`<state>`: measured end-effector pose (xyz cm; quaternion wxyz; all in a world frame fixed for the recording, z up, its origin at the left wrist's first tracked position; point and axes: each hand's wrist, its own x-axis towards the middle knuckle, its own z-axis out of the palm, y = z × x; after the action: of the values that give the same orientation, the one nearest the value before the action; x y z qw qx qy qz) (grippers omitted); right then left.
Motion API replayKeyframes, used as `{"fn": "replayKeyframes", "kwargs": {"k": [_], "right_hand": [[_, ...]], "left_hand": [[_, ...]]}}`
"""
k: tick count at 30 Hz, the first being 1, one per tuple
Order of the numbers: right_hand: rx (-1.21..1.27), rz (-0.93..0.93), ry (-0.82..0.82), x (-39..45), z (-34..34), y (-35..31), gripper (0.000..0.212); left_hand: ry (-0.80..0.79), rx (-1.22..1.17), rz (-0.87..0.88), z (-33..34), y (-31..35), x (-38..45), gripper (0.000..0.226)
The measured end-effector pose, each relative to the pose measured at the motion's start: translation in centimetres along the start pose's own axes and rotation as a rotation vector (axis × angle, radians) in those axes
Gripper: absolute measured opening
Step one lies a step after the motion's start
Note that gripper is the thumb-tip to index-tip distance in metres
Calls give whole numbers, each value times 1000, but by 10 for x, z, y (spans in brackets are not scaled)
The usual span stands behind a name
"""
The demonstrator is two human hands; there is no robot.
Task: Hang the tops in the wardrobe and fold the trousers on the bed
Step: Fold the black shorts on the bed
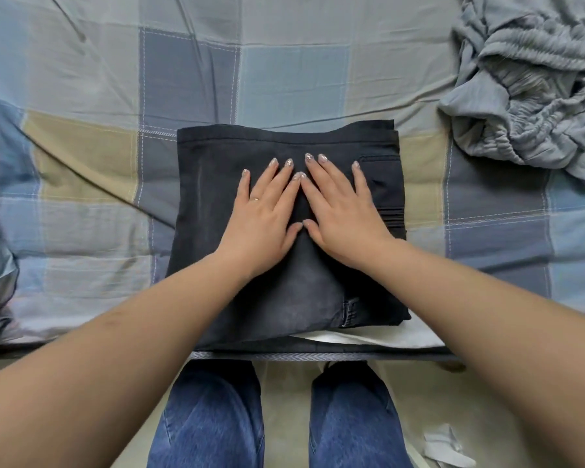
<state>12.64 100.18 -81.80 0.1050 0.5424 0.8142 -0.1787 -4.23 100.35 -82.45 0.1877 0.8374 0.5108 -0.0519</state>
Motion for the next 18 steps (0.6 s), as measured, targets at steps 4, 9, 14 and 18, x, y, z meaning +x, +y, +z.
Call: {"fn": "replayKeyframes", "kwargs": {"k": [4,9,14,18], "right_hand": [[-118,-93,-31,16,18,30,78],[-41,178,-84,15,26,61,91],[-42,306,-92,-7,12,62,92],[45,-31,216,-36,15,5,78]], "left_hand": [[-84,213,87,15,-21,12,79],[-64,184,-56,15,-46,20,85],[-48,-9,-460,4,-68,8,83],[59,-87,-312,1,-34,-22,79]]}}
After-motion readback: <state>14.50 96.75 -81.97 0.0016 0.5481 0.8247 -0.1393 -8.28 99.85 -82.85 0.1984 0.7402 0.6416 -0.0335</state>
